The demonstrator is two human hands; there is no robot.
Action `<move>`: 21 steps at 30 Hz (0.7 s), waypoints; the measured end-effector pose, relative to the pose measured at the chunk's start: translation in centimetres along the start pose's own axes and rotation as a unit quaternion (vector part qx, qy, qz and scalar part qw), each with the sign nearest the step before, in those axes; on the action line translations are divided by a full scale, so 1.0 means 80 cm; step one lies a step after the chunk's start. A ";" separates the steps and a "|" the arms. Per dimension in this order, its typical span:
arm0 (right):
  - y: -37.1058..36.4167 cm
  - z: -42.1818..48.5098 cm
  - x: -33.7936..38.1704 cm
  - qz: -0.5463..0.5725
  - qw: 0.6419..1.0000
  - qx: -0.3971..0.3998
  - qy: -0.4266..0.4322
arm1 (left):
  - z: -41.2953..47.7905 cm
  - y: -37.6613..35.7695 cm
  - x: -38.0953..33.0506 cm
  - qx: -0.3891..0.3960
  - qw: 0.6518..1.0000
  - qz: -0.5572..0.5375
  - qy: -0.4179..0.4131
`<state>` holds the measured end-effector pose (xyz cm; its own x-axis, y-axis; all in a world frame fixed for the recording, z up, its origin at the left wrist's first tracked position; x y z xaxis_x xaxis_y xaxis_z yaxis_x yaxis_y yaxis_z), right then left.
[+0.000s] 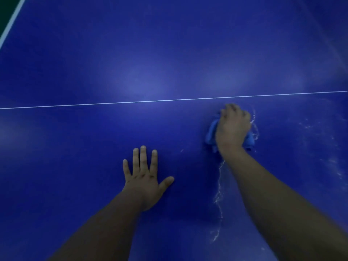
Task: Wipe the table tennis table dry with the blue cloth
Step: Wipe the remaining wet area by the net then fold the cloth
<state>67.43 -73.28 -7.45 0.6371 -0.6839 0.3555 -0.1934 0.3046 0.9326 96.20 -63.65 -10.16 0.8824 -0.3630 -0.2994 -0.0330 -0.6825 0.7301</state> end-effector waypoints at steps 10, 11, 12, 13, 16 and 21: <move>-0.064 -0.169 0.081 -0.036 0.963 0.139 0.229 | 0.001 0.000 0.001 -0.041 0.999 0.014 0.011; -0.064 -0.146 0.057 -0.062 0.963 0.126 0.229 | 0.002 0.000 0.001 -0.045 0.999 0.012 0.009; -0.062 -0.120 0.029 -0.073 0.967 0.117 0.215 | 0.004 0.001 0.002 -0.045 0.999 0.011 0.008; -0.050 -0.098 0.001 -0.067 0.974 0.093 0.195 | 0.003 0.000 0.002 -0.044 0.999 0.006 0.005; 0.010 -0.045 -0.067 -0.034 0.987 0.017 0.154 | -0.002 0.005 0.003 -0.056 0.998 -0.015 -0.020; 0.031 -0.005 -0.028 0.015 0.964 0.137 0.226 | -0.051 0.004 0.011 -0.184 0.978 -0.042 -0.093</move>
<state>65.79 -70.71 -5.96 0.8764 -0.2997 0.3770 -0.3671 0.0909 0.9257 98.89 -61.66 -7.69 0.7726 -0.4482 -0.4497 0.2376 -0.4527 0.8594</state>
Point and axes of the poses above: each hand's wrist, its own z-axis towards the middle knuckle, its own y-axis out of the back of the hand, x = y × z, the point moved 5 cm from there along z, towards the middle knuckle, and after that the axes turned 15 degrees about -y, right-handed, at the moved point
